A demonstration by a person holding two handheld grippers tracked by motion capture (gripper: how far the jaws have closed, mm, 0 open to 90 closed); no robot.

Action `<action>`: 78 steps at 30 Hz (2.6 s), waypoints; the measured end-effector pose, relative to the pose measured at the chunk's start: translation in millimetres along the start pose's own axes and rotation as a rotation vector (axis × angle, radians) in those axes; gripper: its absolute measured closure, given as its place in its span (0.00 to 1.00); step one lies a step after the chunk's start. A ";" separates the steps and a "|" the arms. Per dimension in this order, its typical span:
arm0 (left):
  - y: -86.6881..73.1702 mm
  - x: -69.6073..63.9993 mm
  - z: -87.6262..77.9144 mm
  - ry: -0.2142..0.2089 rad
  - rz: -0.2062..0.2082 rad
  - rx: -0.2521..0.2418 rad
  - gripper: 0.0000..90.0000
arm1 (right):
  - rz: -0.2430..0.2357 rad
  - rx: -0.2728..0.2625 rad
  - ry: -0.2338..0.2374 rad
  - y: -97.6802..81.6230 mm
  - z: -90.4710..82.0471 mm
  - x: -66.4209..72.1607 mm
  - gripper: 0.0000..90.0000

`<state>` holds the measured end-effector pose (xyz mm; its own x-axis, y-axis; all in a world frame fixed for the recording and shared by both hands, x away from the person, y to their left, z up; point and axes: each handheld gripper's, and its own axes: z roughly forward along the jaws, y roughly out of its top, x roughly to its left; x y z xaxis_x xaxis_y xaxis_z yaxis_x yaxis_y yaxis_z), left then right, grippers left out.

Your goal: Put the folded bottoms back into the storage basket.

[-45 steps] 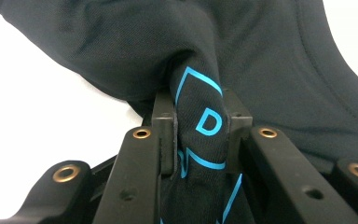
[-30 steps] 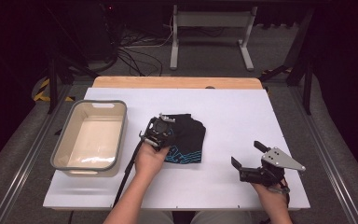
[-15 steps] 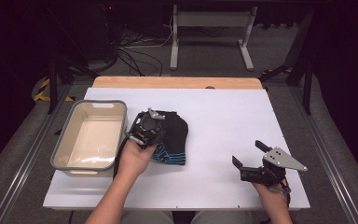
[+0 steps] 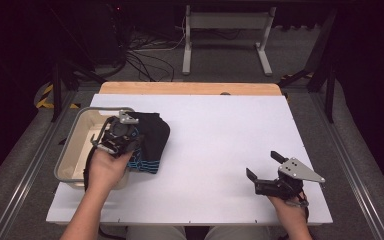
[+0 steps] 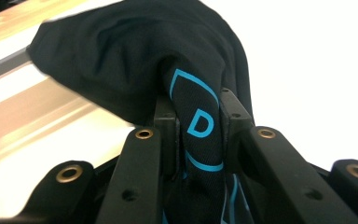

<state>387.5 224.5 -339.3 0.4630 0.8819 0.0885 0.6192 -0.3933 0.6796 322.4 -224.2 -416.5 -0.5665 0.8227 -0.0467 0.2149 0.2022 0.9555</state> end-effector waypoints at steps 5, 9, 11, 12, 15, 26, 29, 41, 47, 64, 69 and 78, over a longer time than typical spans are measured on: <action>-10.6 19.8 -14.7 0.015 -0.035 -0.025 0.83 | 0.005 -0.001 -0.001 -0.7 0.4 -0.5 0.02; -20.1 35.1 -23.0 0.029 -0.065 -0.034 0.83 | 0.001 0.007 0.000 -1.5 1.4 0.3 0.02; -23.9 39.6 -25.1 0.034 -0.073 -0.035 0.83 | 0.001 0.007 -0.001 -1.6 1.6 0.3 0.02; -25.9 42.3 -25.8 0.037 -0.076 -0.035 0.83 | 0.002 0.007 -0.002 -1.7 1.5 0.2 0.02; -31.5 48.8 -27.7 0.043 -0.085 -0.030 0.83 | 0.003 0.006 -0.003 -1.8 0.9 -0.1 0.02; -46.6 67.8 -28.7 0.055 -0.127 -0.011 0.83 | 0.001 0.011 0.002 -2.5 1.5 0.4 0.02; -51.2 70.5 -28.3 0.059 -0.126 -0.003 0.82 | 0.002 0.014 0.003 -3.1 2.0 0.2 0.02; -69.0 94.5 -23.8 0.119 -0.151 0.065 0.82 | 0.000 0.018 0.004 -3.4 2.7 1.2 0.02; -76.8 98.7 -14.9 0.133 -0.142 0.121 0.82 | -0.003 0.021 0.008 -3.4 4.9 3.1 0.02; -68.5 95.0 -27.5 0.200 -0.154 0.029 0.32 | -0.003 0.022 0.010 -3.5 5.1 4.2 0.02; -65.6 85.8 -27.9 0.180 -0.155 -0.002 0.22 | -0.004 0.021 0.007 -3.4 4.7 3.9 0.02; -70.1 73.7 -23.7 0.114 -0.147 -0.047 0.10 | -0.002 0.020 0.007 -3.6 4.3 3.0 0.02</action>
<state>363.2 323.3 -363.2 0.2934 0.9537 0.0660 0.6437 -0.2481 0.7240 323.4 -220.2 -421.3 -0.5722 0.8188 -0.0464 0.2300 0.2146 0.9492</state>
